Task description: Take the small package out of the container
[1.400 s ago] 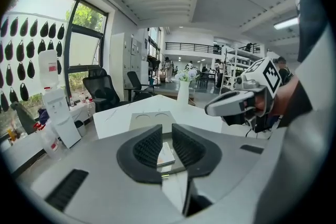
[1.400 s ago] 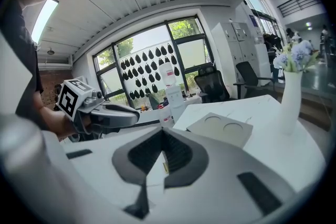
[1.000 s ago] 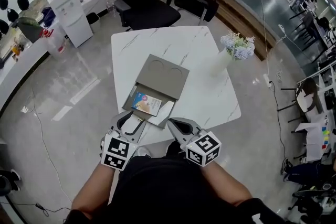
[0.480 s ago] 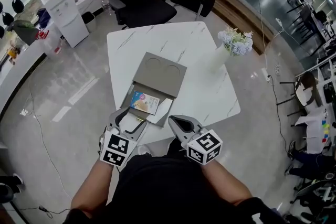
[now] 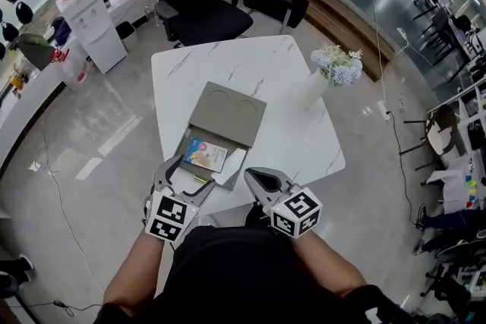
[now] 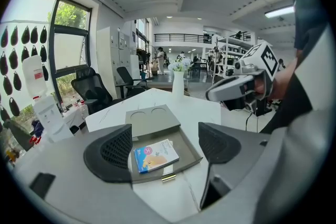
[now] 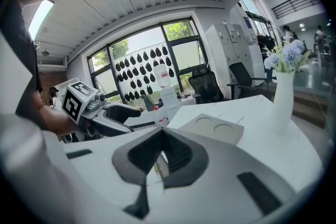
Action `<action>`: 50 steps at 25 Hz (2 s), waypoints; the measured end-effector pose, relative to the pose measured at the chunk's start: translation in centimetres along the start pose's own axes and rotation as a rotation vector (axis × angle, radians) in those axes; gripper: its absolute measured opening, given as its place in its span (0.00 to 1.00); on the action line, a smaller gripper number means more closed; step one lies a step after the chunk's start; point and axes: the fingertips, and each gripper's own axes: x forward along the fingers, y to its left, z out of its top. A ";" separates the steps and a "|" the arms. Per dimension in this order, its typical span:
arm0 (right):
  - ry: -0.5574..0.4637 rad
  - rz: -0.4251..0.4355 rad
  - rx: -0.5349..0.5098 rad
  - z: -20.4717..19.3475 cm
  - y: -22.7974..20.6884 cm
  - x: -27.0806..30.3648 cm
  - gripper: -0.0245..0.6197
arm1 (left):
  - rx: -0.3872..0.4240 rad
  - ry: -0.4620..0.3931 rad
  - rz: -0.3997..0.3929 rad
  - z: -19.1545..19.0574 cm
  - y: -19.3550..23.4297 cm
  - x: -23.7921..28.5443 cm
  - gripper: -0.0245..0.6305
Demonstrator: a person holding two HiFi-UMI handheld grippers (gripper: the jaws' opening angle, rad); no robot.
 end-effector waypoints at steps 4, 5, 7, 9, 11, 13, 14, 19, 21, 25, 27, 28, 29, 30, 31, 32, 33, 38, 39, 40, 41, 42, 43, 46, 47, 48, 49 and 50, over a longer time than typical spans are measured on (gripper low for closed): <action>0.005 0.021 -0.012 0.6 -0.5 0.3 0.04 | 0.002 0.005 0.009 0.4 0.1 0.3 0.63; 0.007 0.025 -0.013 0.7 -0.6 0.4 0.04 | 0.003 0.005 0.008 0.3 0.1 0.4 0.63; 0.010 0.034 -0.012 0.7 -0.9 0.5 0.04 | 0.020 0.013 0.011 0.0 0.0 0.8 0.63; 0.018 0.043 -0.013 0.5 -1.3 0.6 0.04 | 0.069 0.036 0.019 -0.3 0.0 1.6 0.63; 0.026 0.050 -0.015 0.4 -1.8 0.5 0.04 | 0.151 0.074 0.021 -0.7 -0.1 2.5 0.63; 0.032 0.057 -0.012 0.3 -2.2 0.3 0.04 | 0.256 0.117 0.017 -1.1 -0.3 3.5 0.63; 0.035 0.059 -0.010 0.2 -2.4 0.2 0.04 | 0.309 0.140 0.011 -1.4 -0.3 4.0 0.63; 0.053 0.072 -0.005 -0.3 -3.2 -0.2 0.04 | 0.442 0.294 -0.102 -3.7 -0.2 7.0 0.63; 0.055 0.070 -0.001 -0.2 -3.7 -0.4 0.04 | 0.467 0.360 -0.150 -4.8 0.1 8.3 0.63; 0.052 0.059 0.020 -0.5 -4.9 -0.7 0.04 | 0.544 0.473 -0.229 -6.9 0.6 10.9 0.63; 0.053 0.057 0.030 -0.6 -5.3 -0.9 0.04 | 0.593 0.522 -0.267 -7.9 0.8 12.0 0.63; 0.054 0.057 0.034 -0.7 -5.4 -0.9 0.04 | 0.623 0.546 -0.281 -8.4 0.9 12.5 0.63; 0.055 0.056 0.036 -0.7 -5.6 -1.0 0.04 | 0.655 0.568 -0.294 -8.8 1.1 12.9 0.63; 0.056 0.055 0.038 -0.7 -5.8 -1.0 0.04 | 0.684 0.587 -0.309 -9.1 1.1 13.3 0.63; 0.057 0.054 0.039 -0.8 -6.0 -1.0 0.04 | 0.709 0.604 -0.326 -9.5 1.0 13.6 0.63; 0.058 0.052 0.041 -0.9 -6.1 -1.1 0.04 | 0.728 0.617 -0.347 -9.8 0.9 13.9 0.63; 0.059 0.050 0.045 -0.9 -6.3 -1.1 0.04 | 0.744 0.631 -0.368 -10.1 0.6 14.1 0.63; 0.055 0.036 0.060 -1.0 -7.3 -1.2 0.04 | 0.798 0.681 -0.424 -11.4 0.4 15.5 0.63; 0.054 0.033 0.064 -1.0 -7.5 -1.3 0.04 | 0.804 0.688 -0.432 -11.7 0.4 15.7 0.63; 0.054 0.030 0.068 -1.1 -7.6 -1.3 0.04 | 0.811 0.699 -0.442 -12.0 0.4 15.8 0.63; 0.055 0.027 0.072 -1.1 -7.7 -1.3 0.04 | 0.819 0.713 -0.451 -12.3 0.5 15.9 0.63; 0.055 0.025 0.076 -1.1 -7.8 -1.3 0.04 | 0.830 0.728 -0.459 -12.7 0.6 15.9 0.63; 0.056 0.023 0.079 -1.1 -7.9 -1.2 0.04 | 0.841 0.739 -0.465 -13.0 0.7 16.0 0.63; 0.054 0.020 0.085 -1.0 -8.2 -1.1 0.04 | 0.865 0.748 -0.471 -13.4 0.9 16.3 0.63; 0.054 0.019 0.087 -1.0 -8.2 -1.1 0.04 | 0.869 0.749 -0.472 -13.6 0.9 16.4 0.63; 0.054 0.017 0.088 -1.0 -8.2 -1.1 0.04 | 0.875 0.753 -0.476 -13.7 0.9 16.5 0.63; 0.055 0.016 0.089 -1.0 -8.3 -1.1 0.04 | 0.884 0.758 -0.480 -13.9 0.9 16.6 0.63; 0.057 0.015 0.089 -1.0 -8.3 -1.1 0.04 | 0.893 0.762 -0.486 -14.0 0.9 16.6 0.63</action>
